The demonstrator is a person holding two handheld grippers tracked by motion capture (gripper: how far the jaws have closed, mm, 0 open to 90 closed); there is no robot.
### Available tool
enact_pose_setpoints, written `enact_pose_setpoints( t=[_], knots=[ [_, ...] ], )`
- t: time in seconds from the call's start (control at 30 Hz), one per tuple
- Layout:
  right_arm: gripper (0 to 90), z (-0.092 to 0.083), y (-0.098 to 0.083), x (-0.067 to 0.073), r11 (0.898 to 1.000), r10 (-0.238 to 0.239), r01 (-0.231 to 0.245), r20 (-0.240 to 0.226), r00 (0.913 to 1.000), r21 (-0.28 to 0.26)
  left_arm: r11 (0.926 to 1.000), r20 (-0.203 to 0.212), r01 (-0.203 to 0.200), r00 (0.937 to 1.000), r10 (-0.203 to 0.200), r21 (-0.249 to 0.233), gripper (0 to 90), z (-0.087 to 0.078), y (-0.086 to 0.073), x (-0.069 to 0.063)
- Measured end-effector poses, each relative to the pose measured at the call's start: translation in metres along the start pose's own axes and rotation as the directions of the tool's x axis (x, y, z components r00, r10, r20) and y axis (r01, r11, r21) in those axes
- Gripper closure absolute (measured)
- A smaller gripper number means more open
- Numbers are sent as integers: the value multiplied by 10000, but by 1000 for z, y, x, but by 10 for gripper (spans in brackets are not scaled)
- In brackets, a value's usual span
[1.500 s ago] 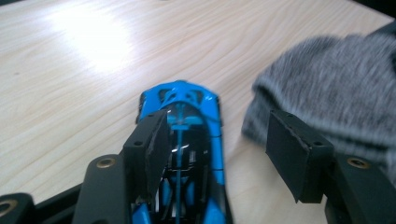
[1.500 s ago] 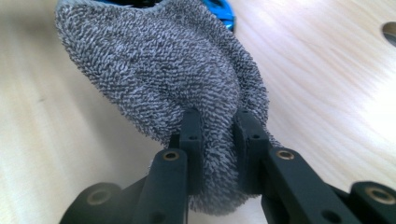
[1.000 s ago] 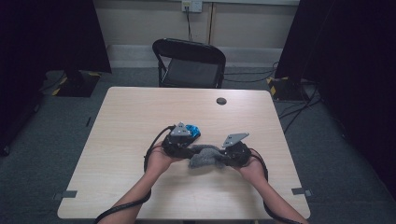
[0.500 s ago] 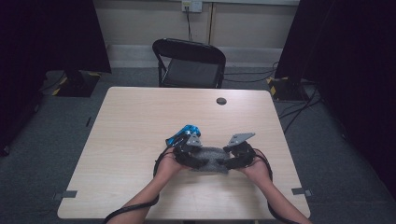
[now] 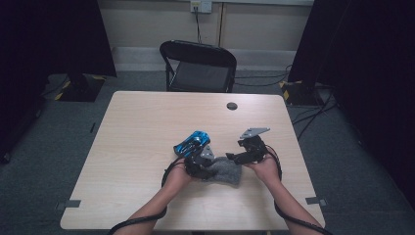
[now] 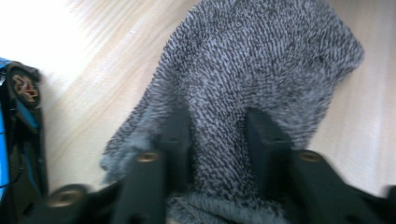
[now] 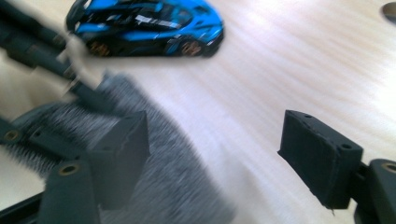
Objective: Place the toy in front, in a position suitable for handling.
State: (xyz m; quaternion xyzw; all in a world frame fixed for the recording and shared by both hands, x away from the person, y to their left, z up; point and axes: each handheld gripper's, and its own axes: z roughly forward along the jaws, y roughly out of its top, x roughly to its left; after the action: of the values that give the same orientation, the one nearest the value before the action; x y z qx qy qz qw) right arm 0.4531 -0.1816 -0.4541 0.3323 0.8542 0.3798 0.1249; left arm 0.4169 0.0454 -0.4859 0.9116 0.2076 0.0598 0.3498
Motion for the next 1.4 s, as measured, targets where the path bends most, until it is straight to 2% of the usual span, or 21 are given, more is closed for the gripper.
enact_pose_setpoints(
  t=[0.07,0.17,0.2,0.33,0.47,0.6,0.67,0.77,0.8,0.93,1.03,1.13,1.17,1.23,1.33,1.4],
  knots=[
    [221,1,3,-3,9999,99,-99,103,9999,-29,9999,137,115,9998,-114,-58,715,-1,-2,2],
    [204,5,7,-9,9988,460,-461,-40,9989,-161,9978,386,629,9973,-621,-213,744,-3,-3,4],
    [200,6,8,-10,9984,544,-544,-32,9985,-176,9979,464,616,9971,-606,-204,750,-5,-3,5],
    [168,14,15,-11,9984,540,-541,-57,9985,-179,9952,571,941,9941,-925,-254,756,-16,-8,6],
    [155,26,28,-7,9985,501,-506,-275,9984,-189,9947,589,1017,9932,-1006,-170,756,-33,-19,9],
    [157,37,44,3,9987,375,-392,-489,9981,-335,9917,471,1240,9914,-1223,-350,755,-55,-34,14],
    [153,47,56,12,9995,68,-83,-452,9990,-316,9908,283,1305,9912,-1296,-351,754,-65,-41,17],
    [159,61,68,23,9997,-94,78,-654,9978,-242,9864,289,1590,9870,-1579,-418,752,-78,-52,23],
    [159,68,72,28,9997,-164,151,-696,9974,-187,9870,181,1553,9878,-1546,-407,752,-81,-56,24],
    [149,93,81,43,9992,-391,397,-635,9972,86,9824,156,1832,9830,-1827,-371,752,-86,-69,29],
    [150,110,86,54,9987,-469,483,-856,9952,151,9817,139,1874,9823,-1871,-350,749,-86,-76,31],
    [149,119,87,62,9949,-857,895,-795,9931,467,9799,152,1967,9804,-1963,-340,746,-88,-80,34],
    [149,122,86,65,9915,-1144,1185,-741,9907,534,9781,190,2044,9788,-2038,-401,746,-89,-81,35],
    [137,126,86,66,9892,-1290,1340,-798,9884,602,9737,196,2221,9750,-2214,-513,744,-90,-83,36],
    [111,129,87,66,9906,-1212,1276,-1179,9856,492,9728,167,2271,9738,-2266,-463,740,-91,-84,37],
    [63,131,86,65,9812,-1707,1790,-1091,9793,718,9690,239,2421,9702,-2412,-488,739,-90,-85,39]
  ],
)
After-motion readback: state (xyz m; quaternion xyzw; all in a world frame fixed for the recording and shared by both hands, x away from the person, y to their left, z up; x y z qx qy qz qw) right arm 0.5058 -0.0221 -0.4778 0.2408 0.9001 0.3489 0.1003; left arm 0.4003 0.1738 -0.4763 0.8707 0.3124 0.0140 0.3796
